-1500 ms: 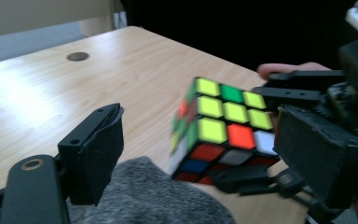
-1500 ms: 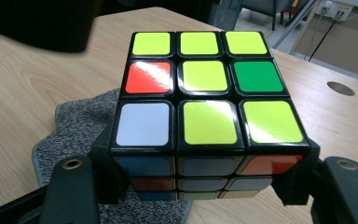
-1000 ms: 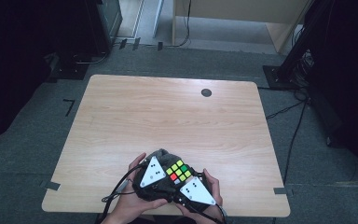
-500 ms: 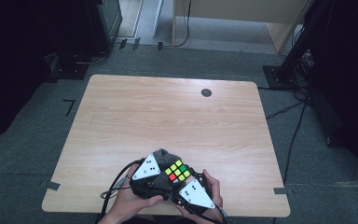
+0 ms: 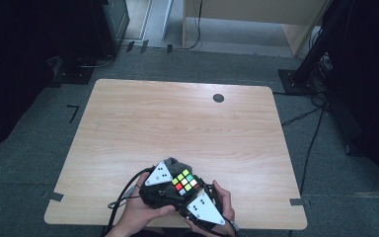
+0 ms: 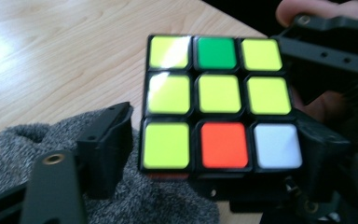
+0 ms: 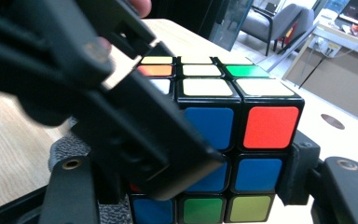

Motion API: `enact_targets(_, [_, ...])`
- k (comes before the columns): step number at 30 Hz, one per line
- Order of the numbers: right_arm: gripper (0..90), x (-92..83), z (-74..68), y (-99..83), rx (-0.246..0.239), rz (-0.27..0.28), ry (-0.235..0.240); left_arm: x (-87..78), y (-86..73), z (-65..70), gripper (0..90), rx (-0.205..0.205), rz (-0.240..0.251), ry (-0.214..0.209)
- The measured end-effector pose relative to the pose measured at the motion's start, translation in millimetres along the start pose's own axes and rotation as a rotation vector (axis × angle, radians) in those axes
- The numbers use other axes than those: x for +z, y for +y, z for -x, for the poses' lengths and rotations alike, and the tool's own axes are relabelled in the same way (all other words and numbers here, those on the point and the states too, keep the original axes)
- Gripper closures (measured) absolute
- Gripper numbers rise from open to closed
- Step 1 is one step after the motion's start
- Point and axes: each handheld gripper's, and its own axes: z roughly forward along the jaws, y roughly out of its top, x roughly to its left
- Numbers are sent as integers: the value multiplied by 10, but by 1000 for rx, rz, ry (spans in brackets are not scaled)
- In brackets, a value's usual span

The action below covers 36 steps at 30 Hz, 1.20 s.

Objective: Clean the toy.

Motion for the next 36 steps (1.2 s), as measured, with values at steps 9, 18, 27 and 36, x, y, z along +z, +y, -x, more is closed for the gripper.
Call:
enact_targets(9, [295,5,23,-38,-3,9,12,-122,19,-137,342,-49,34,-14])
enact_targets(18, [345,-8,6,-52,-32,31,16,-144,13,-182,342,-69,40,-59])
enact_targets(27, [346,-7,-59,-41,-86,39,1,-108,24,-198,268,-94,-1,-43])
enact_targets(36, [345,10,-128,-31,-137,38,0,-93,17,-201,337,-97,-44,-54])
